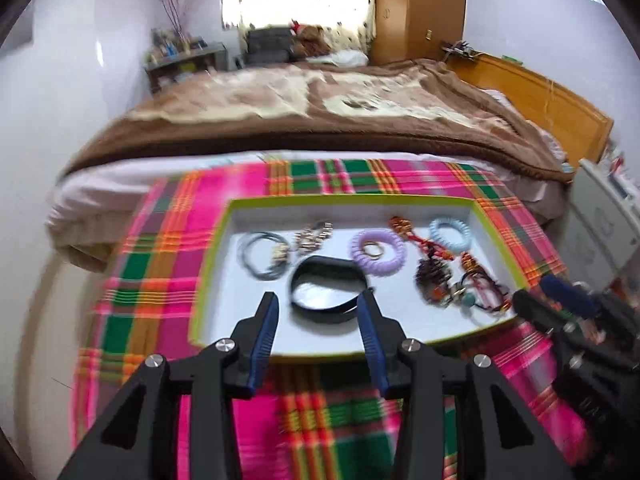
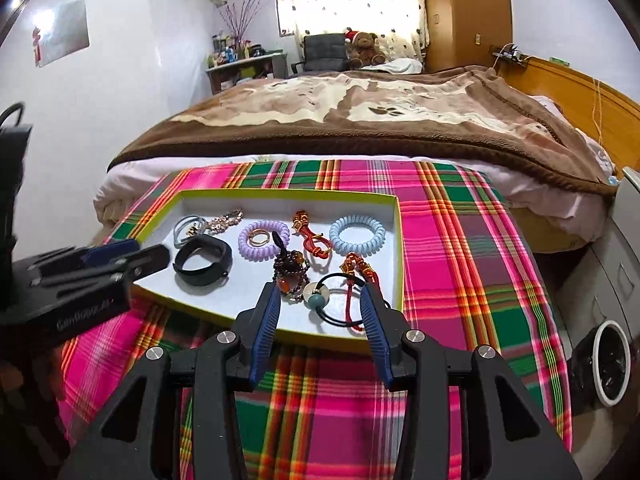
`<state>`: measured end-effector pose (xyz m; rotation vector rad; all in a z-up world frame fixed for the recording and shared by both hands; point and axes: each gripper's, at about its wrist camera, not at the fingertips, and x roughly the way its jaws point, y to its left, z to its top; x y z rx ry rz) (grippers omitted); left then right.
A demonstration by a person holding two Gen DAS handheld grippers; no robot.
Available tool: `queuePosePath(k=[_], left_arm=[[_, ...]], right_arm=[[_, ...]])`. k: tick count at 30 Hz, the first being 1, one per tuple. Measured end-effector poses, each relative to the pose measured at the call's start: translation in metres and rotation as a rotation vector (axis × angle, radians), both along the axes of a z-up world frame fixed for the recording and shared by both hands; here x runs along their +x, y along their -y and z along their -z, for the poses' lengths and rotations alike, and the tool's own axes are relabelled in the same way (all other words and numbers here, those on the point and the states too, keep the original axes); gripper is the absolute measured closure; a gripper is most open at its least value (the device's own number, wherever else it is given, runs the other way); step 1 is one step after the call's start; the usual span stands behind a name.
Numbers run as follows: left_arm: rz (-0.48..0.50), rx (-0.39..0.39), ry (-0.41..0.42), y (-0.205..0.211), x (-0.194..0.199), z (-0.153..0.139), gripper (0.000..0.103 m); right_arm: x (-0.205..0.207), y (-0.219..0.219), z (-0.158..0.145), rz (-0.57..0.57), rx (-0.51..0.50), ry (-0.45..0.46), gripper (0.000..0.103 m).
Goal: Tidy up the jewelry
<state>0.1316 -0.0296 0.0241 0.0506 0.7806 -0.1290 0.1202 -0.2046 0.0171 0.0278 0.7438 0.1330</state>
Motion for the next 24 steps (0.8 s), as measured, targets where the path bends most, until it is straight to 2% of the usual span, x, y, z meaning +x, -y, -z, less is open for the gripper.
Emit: queuePosePath(k=[4, 6, 13, 15, 17, 24], left_arm=[[-0.013, -0.009, 0.014, -0.004, -0.022, 0.001, 0.06], [-0.035, 0.034, 0.037, -0.004, -0.033, 0.002, 0.06], [-0.083, 0.054, 0.086, -0.009, -0.057, 0.003, 0.059], [-0.087, 0.047, 0.104, -0.011, -0.06, 0.001, 0.059], [-0.094, 0.039, 0.102, -0.012, -0.061, 0.002, 0.059], [-0.091, -0.002, 0.078, -0.014, -0.064, 0.003, 0.059]], right_arm=[[-0.016, -0.004, -0.006, 0.001, 0.008, 0.034, 0.06], [-0.024, -0.008, -0.007, 0.01, -0.004, 0.051, 0.06], [-0.04, -0.013, -0.009, 0.023, 0.026, 0.071, 0.06], [-0.041, -0.015, -0.007, 0.03, 0.028, 0.067, 0.058], [-0.043, -0.017, -0.006, 0.032, 0.029, 0.063, 0.052], [-0.05, -0.02, -0.008, 0.028, 0.025, 0.074, 0.051]])
